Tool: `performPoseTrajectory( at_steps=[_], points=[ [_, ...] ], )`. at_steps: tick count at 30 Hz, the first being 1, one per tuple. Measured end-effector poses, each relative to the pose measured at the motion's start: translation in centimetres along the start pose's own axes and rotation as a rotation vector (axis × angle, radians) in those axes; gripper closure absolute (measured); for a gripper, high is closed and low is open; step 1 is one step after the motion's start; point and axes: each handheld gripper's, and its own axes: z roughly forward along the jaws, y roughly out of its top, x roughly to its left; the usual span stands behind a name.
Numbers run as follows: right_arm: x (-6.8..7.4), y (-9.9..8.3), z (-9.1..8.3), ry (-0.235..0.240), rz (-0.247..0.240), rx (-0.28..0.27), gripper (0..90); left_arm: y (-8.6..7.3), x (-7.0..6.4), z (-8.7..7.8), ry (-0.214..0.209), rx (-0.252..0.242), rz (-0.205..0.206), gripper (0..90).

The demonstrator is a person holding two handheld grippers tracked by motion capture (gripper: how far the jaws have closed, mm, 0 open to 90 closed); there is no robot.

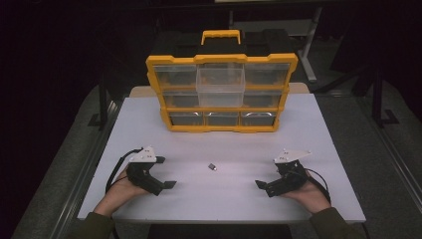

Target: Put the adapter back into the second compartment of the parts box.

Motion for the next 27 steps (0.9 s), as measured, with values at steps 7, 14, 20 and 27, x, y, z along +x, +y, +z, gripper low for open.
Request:
performPoseTrajectory(
  at_steps=[7,14,20,27],
  points=[
    [0.1,0.0,-0.3,0.002,-0.005,-0.013,0.0,0.0,0.0,0.1,-0.013,-0.007,-0.013,0.0],
    [0.2,0.4,-0.6,0.009,-0.008,-0.016,0.0,-0.1,-0.2,-0.1,-0.013,-0.02,-0.017,0.0],
    [0.4,1.1,-0.7,0.035,0.014,-0.018,0.0,-0.1,-0.2,-0.2,-0.013,-0.023,-0.022,0.0],
    [0.4,1.6,-0.4,0.044,0.001,-0.019,0.0,-0.2,0.0,-0.2,-0.006,-0.022,-0.037,0.0]
  ],
)
